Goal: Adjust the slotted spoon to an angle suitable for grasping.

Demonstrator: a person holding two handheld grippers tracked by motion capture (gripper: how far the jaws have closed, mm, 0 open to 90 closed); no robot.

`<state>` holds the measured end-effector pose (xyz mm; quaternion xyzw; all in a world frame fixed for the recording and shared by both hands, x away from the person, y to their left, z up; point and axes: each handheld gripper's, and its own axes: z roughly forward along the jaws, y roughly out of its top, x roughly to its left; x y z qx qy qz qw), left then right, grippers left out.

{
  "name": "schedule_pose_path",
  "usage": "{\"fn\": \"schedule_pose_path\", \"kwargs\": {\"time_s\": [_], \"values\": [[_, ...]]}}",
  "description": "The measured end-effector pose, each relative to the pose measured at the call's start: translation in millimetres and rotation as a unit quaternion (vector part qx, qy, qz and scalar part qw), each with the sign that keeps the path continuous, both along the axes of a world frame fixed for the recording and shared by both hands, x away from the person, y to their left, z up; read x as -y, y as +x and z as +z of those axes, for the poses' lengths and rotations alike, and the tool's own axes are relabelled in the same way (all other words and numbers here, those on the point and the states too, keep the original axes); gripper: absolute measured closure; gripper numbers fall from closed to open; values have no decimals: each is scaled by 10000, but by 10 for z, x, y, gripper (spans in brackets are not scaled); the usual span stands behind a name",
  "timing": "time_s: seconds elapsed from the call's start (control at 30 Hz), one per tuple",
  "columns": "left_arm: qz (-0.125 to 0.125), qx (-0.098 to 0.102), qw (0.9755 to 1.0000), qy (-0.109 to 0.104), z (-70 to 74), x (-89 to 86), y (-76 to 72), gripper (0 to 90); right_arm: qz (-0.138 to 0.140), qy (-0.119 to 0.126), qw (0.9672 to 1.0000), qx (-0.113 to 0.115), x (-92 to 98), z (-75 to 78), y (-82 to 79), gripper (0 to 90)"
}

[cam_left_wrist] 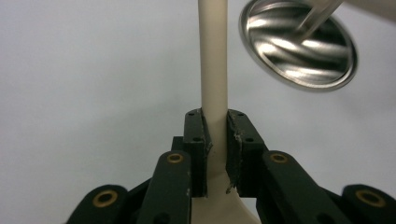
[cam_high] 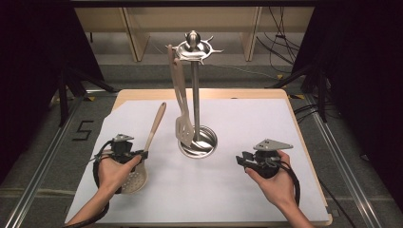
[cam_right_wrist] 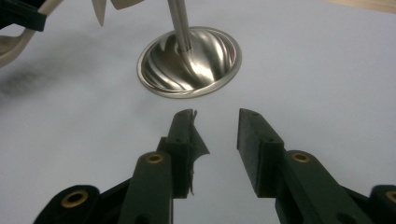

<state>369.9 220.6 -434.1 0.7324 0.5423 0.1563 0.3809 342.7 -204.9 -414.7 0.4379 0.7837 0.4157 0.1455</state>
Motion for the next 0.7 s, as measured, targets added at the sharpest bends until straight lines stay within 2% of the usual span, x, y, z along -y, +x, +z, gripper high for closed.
{"fn": "schedule_pose_path", "kwargs": {"time_s": [0.03,0.07,0.1,0.13,0.17,0.2,0.27,0.33,0.37,0.4,0.43,0.47,0.6,0.63,0.7], "values": [[21,136,9999,-63,31,-8,-41,784,97,-14,9999,104,-18,-7,3,663],[9,249,9997,-66,67,-25,-83,784,97,-14,9999,104,-18,-7,3,663],[115,424,9988,-209,89,-11,-117,784,71,-17,10000,-7,-38,9,-18,662],[133,536,9982,-248,119,-14,-152,784,65,73,10000,-3,-66,1,-29,661],[160,644,9975,-242,151,-19,-187,784,86,-9,10000,10,-73,18,-39,659],[174,754,9966,-279,179,-20,-218,784,131,88,9998,93,-97,9,-38,658],[202,992,9942,-354,223,-24,-274,784,170,66,9996,195,-121,23,-44,657],[235,1206,9916,-411,271,-26,-328,784,212,64,9997,112,-136,54,-65,657],[235,1296,9904,-430,298,-27,-354,784,252,79,9995,149,-145,63,-68,657],[237,1403,9888,-442,325,-28,-377,784,310,-13,9991,290,-140,71,-60,657],[239,1494,9873,-491,351,-22,-399,784,400,8,9986,360,-149,66,-55,656],[226,1562,9861,-514,379,-15,-419,784,270,102,9993,227,-179,75,-88,657],[201,1828,9814,-552,478,24,-499,784,444,70,9982,397,-208,89,-92,656],[182,1906,9799,-569,502,40,-518,784,485,123,9981,347,-239,113,-113,656],[164,1991,9781,-591,535,60,-543,784,513,110,9979,386,-249,115,-115,656]]}}
